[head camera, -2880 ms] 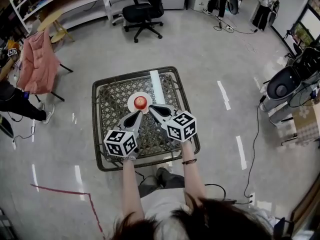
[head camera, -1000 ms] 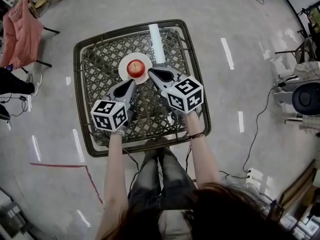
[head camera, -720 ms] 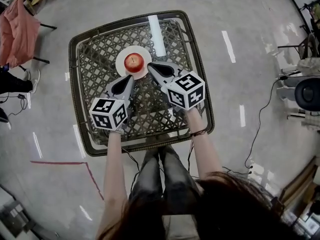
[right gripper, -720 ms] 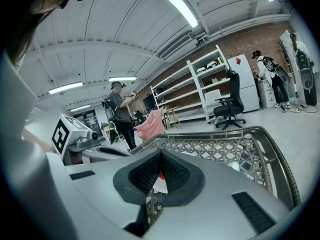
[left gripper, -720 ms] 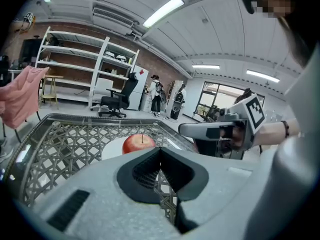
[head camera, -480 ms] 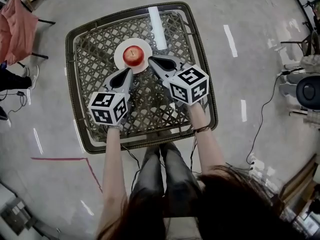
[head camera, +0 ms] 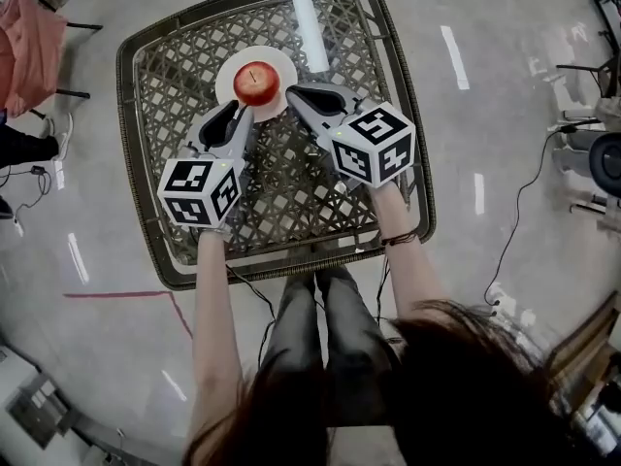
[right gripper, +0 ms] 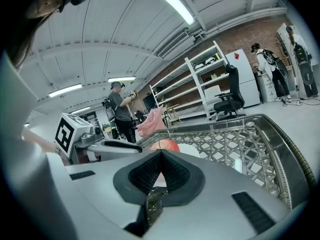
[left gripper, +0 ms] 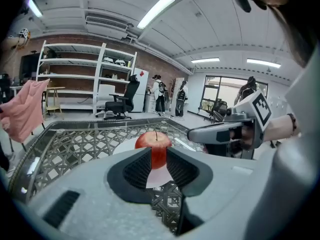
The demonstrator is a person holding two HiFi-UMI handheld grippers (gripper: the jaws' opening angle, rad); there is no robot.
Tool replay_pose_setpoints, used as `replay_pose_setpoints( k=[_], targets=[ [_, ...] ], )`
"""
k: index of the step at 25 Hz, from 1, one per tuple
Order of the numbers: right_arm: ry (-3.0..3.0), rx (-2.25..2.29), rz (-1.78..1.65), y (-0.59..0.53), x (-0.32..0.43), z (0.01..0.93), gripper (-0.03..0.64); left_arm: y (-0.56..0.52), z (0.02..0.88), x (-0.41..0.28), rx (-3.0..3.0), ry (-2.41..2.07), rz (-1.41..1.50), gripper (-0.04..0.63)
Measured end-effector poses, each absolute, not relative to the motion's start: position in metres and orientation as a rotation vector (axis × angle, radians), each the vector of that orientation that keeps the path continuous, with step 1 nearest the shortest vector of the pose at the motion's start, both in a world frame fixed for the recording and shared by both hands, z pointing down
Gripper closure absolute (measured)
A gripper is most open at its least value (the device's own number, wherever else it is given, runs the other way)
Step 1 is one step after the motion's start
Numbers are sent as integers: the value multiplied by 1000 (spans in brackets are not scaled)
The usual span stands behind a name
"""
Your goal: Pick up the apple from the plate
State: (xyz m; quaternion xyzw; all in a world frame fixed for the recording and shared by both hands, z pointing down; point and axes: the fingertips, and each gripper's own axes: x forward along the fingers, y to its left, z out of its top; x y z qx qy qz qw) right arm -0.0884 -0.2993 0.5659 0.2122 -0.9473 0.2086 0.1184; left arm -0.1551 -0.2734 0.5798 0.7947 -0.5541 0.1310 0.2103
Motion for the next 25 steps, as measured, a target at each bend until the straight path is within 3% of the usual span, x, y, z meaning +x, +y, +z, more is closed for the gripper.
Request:
replay_pose_setpoints(
  k=[6, 10, 18, 25],
  targets=[
    [-2773, 623, 613, -303, -86, 570, 607, -277, 584, -154, 2222, -1539, 373, 471],
    [-2776, 603, 608, -299, -88, 573, 607, -279, 588, -155, 2218, -1555, 383, 380],
    [-2769, 610, 615, -301, -86, 578, 607, -284, 592, -153, 2247, -1552, 401, 340],
    [-2765, 607, 617, -304, -86, 584, 607, -291, 596, -154, 2282, -1556, 416, 265]
  ],
)
